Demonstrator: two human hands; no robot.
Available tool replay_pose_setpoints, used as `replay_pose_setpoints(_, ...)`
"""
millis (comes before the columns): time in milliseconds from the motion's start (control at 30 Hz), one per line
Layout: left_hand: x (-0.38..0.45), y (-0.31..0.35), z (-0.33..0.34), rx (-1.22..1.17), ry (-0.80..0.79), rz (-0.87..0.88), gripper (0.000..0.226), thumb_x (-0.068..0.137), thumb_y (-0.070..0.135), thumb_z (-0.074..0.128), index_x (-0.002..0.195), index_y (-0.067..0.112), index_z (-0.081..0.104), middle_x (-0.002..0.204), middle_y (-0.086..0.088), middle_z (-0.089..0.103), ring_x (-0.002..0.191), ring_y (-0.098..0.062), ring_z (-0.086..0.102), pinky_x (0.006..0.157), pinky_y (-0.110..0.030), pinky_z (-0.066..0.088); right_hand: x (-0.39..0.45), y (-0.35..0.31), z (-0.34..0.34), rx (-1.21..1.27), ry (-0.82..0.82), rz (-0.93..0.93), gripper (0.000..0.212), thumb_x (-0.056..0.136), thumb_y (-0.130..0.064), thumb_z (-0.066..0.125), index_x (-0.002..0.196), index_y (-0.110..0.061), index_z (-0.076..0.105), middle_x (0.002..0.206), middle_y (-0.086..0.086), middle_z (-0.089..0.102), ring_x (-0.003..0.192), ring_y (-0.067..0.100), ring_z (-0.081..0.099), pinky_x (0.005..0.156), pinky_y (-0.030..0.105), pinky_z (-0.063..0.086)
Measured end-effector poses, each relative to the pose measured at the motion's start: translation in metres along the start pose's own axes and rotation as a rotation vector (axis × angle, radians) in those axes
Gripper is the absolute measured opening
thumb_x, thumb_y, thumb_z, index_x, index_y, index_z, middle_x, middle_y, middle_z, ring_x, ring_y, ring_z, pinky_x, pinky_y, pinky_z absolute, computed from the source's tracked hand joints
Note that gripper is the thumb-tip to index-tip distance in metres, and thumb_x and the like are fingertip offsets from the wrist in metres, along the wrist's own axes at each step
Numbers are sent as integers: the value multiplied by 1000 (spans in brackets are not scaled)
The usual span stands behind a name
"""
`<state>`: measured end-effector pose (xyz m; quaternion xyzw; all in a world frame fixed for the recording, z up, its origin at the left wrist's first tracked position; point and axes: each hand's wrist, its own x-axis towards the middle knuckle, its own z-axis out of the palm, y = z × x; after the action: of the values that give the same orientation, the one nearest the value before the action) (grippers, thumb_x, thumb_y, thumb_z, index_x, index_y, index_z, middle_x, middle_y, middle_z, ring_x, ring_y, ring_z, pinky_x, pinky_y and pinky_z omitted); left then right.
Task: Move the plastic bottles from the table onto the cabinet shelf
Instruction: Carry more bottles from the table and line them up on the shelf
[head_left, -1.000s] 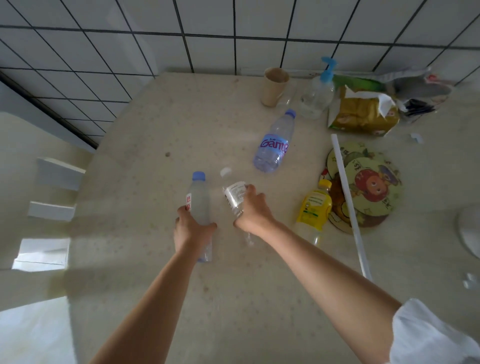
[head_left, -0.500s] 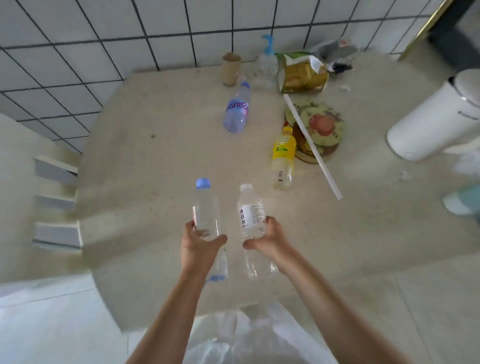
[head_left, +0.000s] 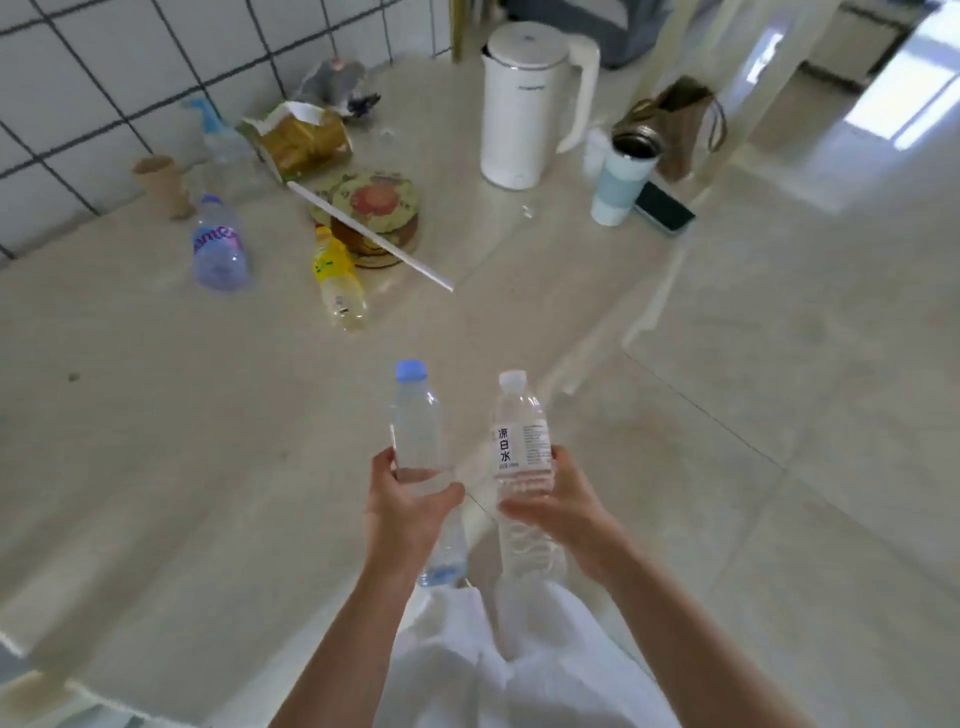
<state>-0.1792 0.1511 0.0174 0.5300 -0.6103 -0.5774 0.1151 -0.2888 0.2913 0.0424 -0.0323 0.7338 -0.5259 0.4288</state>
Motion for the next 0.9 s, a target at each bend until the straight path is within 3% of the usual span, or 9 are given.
replay_pose_setpoints(100, -23, 12, 44, 143, -124, 103, 66, 58, 23, 88, 112, 25, 51, 98, 9, 70, 82, -9, 68, 76, -38, 56, -24, 21, -42, 97, 112, -26, 63, 71, 11, 73, 122, -8, 41, 109, 18, 62, 86, 17, 64, 74, 30, 56)
replay_pose_setpoints(200, -57, 21, 93, 224, -291, 184, 68, 61, 23, 87, 116, 26, 48, 99, 10, 70, 81, -9, 71, 81, -42, 57, -56, 45, -94, 195, 249, -43, 65, 67, 6, 78, 119, -15, 45, 104, 9, 68, 85, 14, 69, 73, 28, 57)
replay_pose_setpoints(367, -141, 15, 186, 311, -551, 256, 76, 55, 29, 87, 118, 29, 46, 102, 7, 70, 74, -8, 73, 80, -47, 58, -127, 98, -190, 409, 443, -15, 65, 66, 7, 80, 119, -9, 47, 101, 11, 70, 84, 18, 71, 66, 27, 55)
replay_pose_setpoints(500, -208, -5, 253, 382, -717, 296, 73, 59, 21, 90, 116, 33, 45, 101, 8, 70, 71, -4, 73, 82, -49, 58, -184, 143, -254, 503, 594, 9, 64, 66, 6, 81, 118, -13, 47, 101, 10, 70, 86, 18, 72, 73, 31, 58)
replay_pose_setpoints(667, -302, -32, 342, 495, -954, 371, 72, 63, 20, 89, 120, 27, 46, 102, 5, 68, 71, 7, 68, 77, -39, 59, -263, 210, -328, 616, 822, 24, 71, 65, 1, 84, 121, -13, 45, 103, 9, 69, 88, 18, 72, 75, 30, 58)
replay_pose_setpoints(900, -406, -57, 432, 669, -1278, 506, 70, 63, 13, 87, 120, 24, 47, 102, 3, 69, 68, 6, 68, 67, -28, 55, -346, 283, -376, 859, 1140, 75, 73, 63, 0, 85, 124, -11, 46, 107, 10, 68, 92, 22, 70, 77, 33, 57)
